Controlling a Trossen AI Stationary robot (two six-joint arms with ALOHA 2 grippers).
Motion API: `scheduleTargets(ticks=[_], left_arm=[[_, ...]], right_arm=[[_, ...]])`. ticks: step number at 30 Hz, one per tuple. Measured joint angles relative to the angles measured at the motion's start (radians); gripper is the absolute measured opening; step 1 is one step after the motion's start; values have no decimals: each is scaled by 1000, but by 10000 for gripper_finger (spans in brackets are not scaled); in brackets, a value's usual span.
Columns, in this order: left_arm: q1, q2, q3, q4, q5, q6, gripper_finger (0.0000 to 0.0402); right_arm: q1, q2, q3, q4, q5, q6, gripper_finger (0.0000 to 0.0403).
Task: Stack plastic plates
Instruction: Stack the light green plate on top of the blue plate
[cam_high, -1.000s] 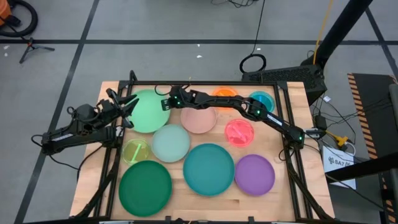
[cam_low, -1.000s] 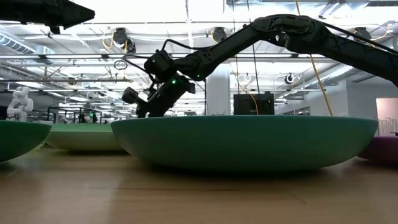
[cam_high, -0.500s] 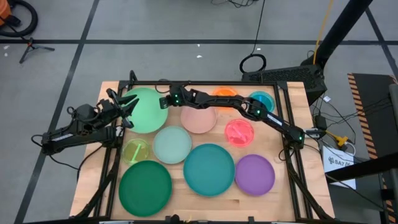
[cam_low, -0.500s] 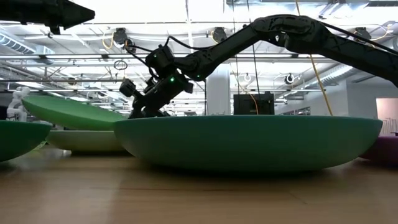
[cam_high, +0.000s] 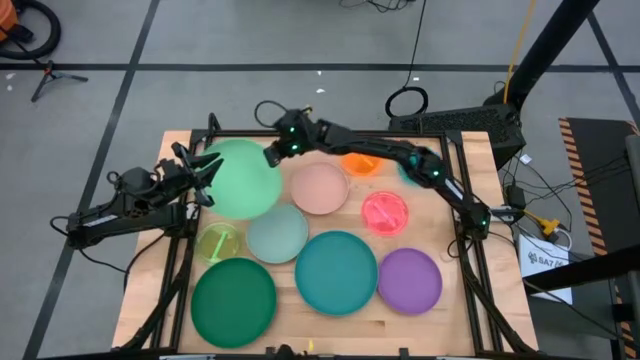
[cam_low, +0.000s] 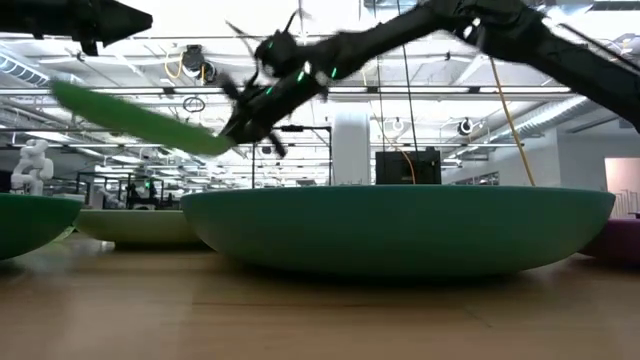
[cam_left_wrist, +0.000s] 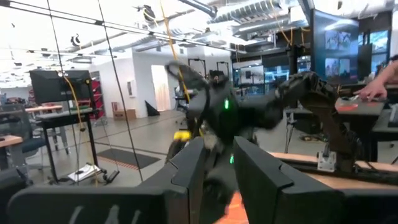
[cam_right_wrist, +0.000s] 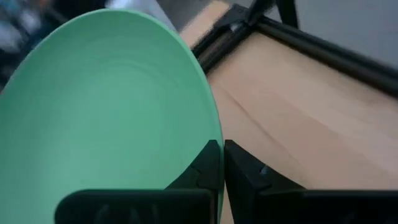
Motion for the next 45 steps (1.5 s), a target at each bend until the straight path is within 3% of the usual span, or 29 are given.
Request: scheduleTargets(ticks=[10,15,21,28,35,40,45], left_arm=[[-10,0,0,16,14,-20,94],[-11,0,0,21,14,-38,94],[-11,0,0,19,14,-70,94],[-11,0,0,12,14,-91,94],[-10,0,0,10,14,-90,94],[-11,0,0,16,14,-88,94],[-11,0,0,16,14,-88,94]], right_arm=[[47,-267,1,-731,-56,-290,6],[148,-298,-56,-885,-78,-331,6],[286,-336,-244,-810,-81,-332,6],[356,-477,-576,-513,-72,-261,6],[369,-689,-905,-216,79,-213,6],[369,-768,-1027,-107,134,-207,6],[369,-773,-1060,-94,135,-201,11]])
